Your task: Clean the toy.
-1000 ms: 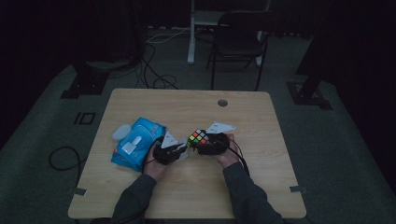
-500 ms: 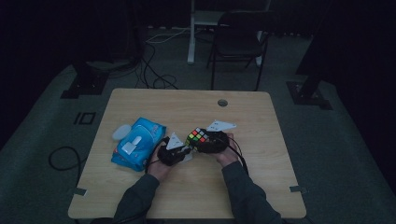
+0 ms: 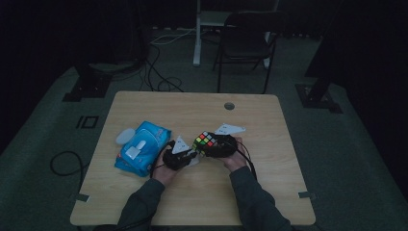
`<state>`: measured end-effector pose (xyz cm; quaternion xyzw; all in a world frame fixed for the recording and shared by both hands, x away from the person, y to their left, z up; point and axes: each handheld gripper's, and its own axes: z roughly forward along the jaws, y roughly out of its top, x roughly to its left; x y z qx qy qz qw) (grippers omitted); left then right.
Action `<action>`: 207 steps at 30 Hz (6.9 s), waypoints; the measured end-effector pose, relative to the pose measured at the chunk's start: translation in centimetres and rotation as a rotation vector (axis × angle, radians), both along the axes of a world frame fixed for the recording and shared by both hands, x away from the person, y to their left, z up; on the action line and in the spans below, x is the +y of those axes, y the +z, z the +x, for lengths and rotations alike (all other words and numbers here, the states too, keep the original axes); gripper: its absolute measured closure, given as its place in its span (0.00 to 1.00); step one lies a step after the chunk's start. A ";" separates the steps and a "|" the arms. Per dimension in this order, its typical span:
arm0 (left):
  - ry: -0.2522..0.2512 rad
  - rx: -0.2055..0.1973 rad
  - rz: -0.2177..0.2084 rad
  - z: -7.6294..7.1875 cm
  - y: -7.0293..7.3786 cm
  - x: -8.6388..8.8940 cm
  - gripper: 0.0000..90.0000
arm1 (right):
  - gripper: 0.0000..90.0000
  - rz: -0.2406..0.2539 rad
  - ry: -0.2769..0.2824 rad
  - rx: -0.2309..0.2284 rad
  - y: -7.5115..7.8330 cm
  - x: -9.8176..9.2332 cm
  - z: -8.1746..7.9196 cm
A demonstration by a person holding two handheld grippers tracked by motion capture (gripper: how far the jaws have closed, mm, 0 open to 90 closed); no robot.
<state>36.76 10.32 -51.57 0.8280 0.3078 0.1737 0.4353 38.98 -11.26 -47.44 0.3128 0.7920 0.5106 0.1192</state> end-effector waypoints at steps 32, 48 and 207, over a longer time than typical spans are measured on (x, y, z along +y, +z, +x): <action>0.004 -0.019 -0.018 0.1 0.3 0.1 0.91 | 0.38 0.030 0.014 0.019 0.2 -0.1 -0.1; -0.048 -0.011 -0.026 -0.5 0.0 -0.9 0.91 | 0.38 0.055 0.008 0.025 0.2 0.2 0.2; -0.056 -0.049 -0.075 -2.4 0.6 -3.7 0.91 | 0.38 0.011 -0.171 0.052 -0.8 -0.6 0.7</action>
